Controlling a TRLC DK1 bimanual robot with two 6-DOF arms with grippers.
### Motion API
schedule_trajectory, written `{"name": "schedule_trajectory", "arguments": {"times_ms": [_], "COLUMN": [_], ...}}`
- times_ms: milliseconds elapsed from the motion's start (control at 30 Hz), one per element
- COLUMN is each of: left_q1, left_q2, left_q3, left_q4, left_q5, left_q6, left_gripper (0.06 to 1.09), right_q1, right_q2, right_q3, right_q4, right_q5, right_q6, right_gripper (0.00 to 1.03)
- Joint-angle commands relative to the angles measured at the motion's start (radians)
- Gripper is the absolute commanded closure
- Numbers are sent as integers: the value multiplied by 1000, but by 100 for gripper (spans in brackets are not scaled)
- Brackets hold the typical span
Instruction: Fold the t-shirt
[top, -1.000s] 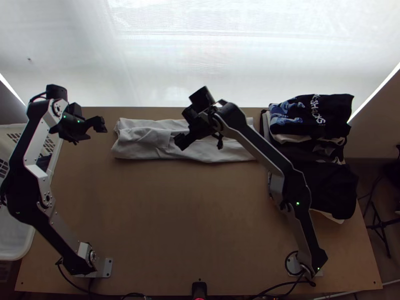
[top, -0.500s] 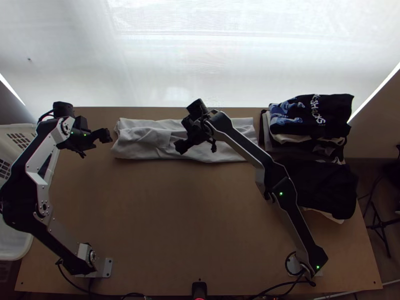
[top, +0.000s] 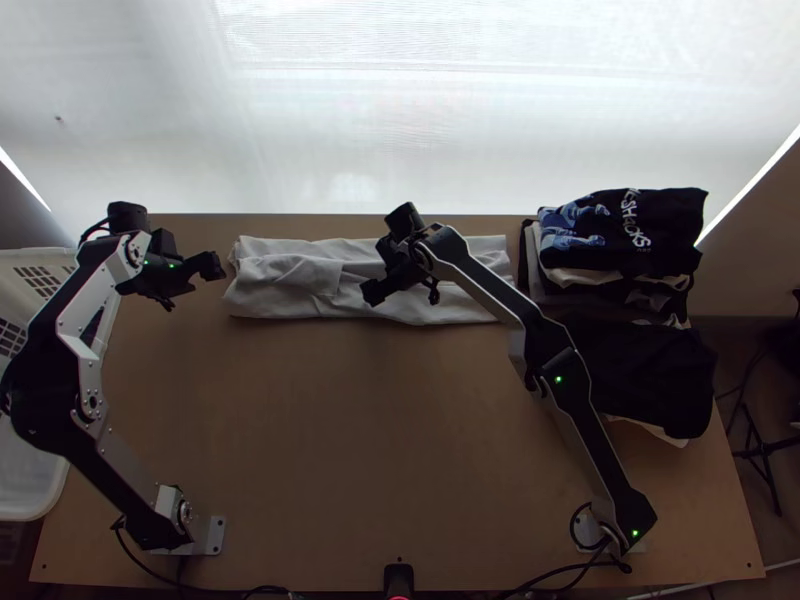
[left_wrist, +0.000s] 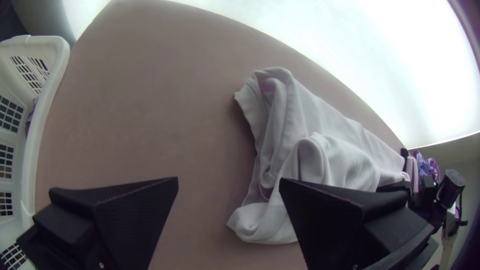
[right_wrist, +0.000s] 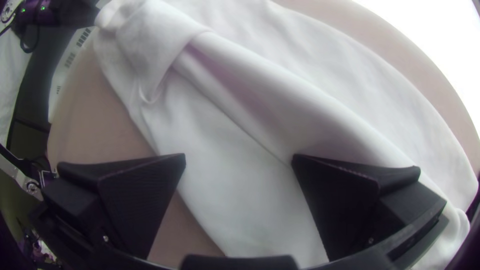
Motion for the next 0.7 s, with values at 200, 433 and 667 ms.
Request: {"name": "schedule_trajectory", "arguments": {"times_ms": [200, 433, 667], "left_q1": [18, 40, 34], "left_q2": [138, 172, 227], "left_q3": [62, 78, 101], "left_q4": [8, 51, 72], "left_q5": [181, 358, 408], "left_q6": [-72, -144, -170], "left_gripper": [10, 10, 10], "right_q1": [-6, -5, -5], "right_q2": [20, 20, 14], "right_q3": [-2, -2, -2], "right_q4": [4, 4, 4], "right_q5": [6, 6, 6], "right_q6": [6, 1, 1], "right_gripper": [4, 4, 4]}}
